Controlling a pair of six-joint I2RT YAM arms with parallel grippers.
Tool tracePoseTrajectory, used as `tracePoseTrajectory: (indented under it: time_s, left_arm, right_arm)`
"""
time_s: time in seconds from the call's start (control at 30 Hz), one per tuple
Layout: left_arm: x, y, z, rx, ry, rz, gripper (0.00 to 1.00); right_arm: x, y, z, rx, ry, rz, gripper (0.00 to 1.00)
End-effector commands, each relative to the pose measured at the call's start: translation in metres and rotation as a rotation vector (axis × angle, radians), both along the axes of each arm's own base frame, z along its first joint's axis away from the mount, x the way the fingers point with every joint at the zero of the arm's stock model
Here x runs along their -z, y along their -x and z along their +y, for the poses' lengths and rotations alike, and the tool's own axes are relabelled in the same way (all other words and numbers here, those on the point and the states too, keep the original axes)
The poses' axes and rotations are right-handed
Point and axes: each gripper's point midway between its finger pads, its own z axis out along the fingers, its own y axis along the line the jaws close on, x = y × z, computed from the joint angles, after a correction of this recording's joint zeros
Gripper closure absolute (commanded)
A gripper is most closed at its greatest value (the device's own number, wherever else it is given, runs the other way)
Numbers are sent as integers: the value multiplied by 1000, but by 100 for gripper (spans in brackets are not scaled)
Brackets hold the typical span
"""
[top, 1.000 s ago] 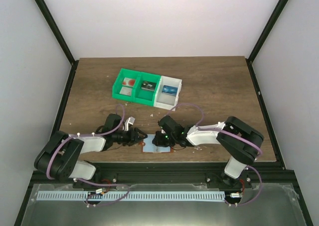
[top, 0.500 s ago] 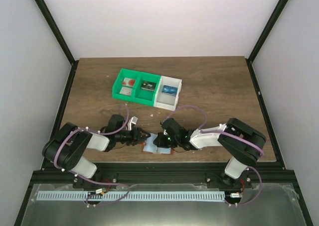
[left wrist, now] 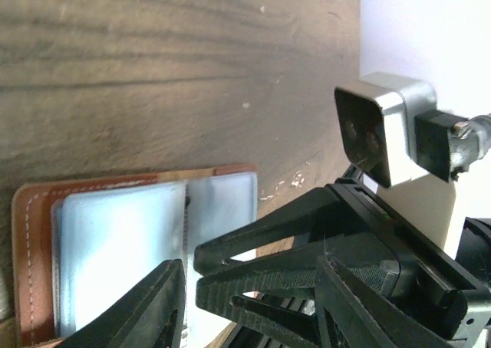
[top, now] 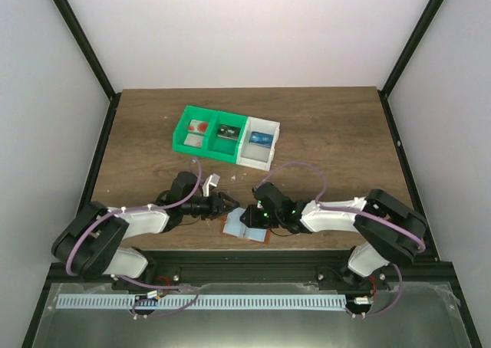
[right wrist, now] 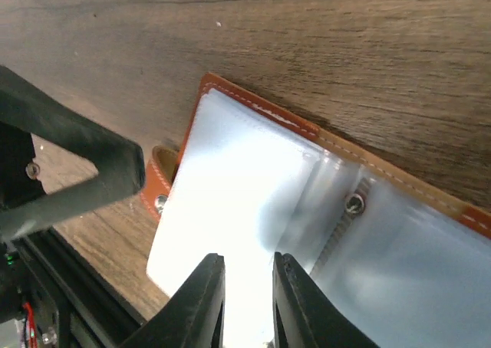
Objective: Take the credit cards out of the card holder
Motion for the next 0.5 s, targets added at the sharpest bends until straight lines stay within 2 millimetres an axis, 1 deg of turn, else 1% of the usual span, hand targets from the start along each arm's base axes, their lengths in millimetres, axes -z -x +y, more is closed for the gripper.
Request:
tracePoseTrajectory:
  time_s: [0.0, 0.03, 0.17, 0.27, 0.33, 0.43, 0.47]
  left_arm:
    - [2, -5, 10, -22, -112, -44, 50]
    - [3, -4, 12, -25, -121, -44, 49]
    - [9, 4, 15, -28, -115, -19, 48]
    - [14, 5, 16, -31, -113, -8, 45]
    - [12, 6, 12, -16, -87, -15, 44]
    - [11, 5, 9, -2, -74, -22, 42]
    - [12, 3, 9, 0, -84, -24, 41]
  right_arm:
    - [-18, -4, -5, 24, 25, -27, 79]
    - [-19, -3, -5, 26, 22, -21, 77]
    - [-9, 0, -7, 37, 28, 8, 74]
    - [-5, 1, -1, 23, 11, 24, 70]
    - [1, 1, 3, 14, 16, 36, 67]
    - [8, -3, 4, 7, 46, 18, 67]
    - [13, -5, 1, 14, 65, 10, 70]
